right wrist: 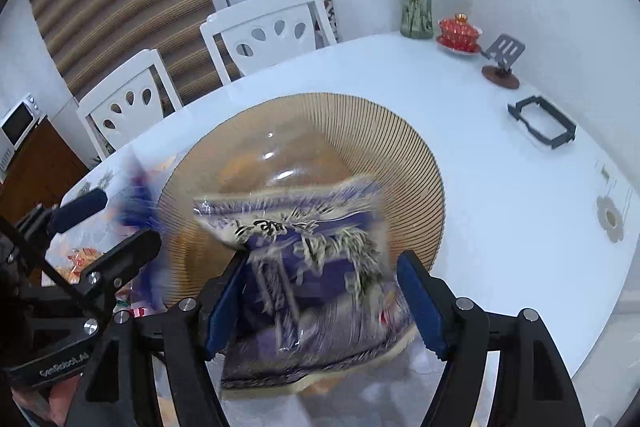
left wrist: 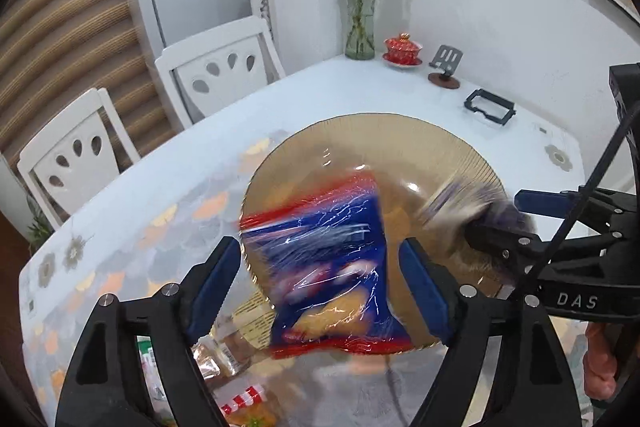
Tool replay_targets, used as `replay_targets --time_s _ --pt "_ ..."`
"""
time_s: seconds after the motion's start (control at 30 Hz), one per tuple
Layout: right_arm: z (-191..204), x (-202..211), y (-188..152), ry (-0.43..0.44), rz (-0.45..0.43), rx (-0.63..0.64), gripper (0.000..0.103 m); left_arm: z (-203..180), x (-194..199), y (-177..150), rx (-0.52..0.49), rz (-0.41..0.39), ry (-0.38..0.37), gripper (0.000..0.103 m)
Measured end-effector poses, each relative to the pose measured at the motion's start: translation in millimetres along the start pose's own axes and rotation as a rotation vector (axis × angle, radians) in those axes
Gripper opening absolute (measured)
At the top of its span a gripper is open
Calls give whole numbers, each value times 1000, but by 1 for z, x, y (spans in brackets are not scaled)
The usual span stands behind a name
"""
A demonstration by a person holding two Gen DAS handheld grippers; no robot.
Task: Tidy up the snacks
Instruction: 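Carry both bags to the amber bowl and open both tools to drop them, then grasp the wrapped stick-cake pack with the left tool while the right tool grasps the red crisp bag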
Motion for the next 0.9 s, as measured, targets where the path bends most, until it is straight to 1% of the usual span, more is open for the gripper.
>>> replay_targets --time_s 0.1,0.27,0.33,0.4,0.47,0.57,0.7,0.9 --pt "-2 11 1 -21 -25 10 75 0 4 2 14 -13 -28 80" --pt "-3 25 -4 -8 -39 13 75 5 16 -1 51 -25 -56 81" --pt "1 29 -8 -5 -41 24 75 9 24 -8 55 -23 -45 81" --pt "6 32 -14 18 -34 26 75 14 31 -15 60 -19 -22 81" --pt "12 34 -19 40 -30 31 75 23 41 -27 71 -13 8 81" --pt "28 40 -32 68 -26 60 75 37 59 -52 105 1 34 81" --pt "56 47 -50 110 -15 127 75 63 88 -90 200 13 73 81" --pt "97 63 -73 161 -13 220 75 96 131 -143 314 14 142 81"
Point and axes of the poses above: each gripper's, at about its wrist camera, not at the fingertips, and x roughly against the way its jaws point, z to its left, y to its top, the point moved 10 cm from there along -x, roughly the way its jaws point, and after that the axes turned 4 degrees about -x, right-handed, at the moved point
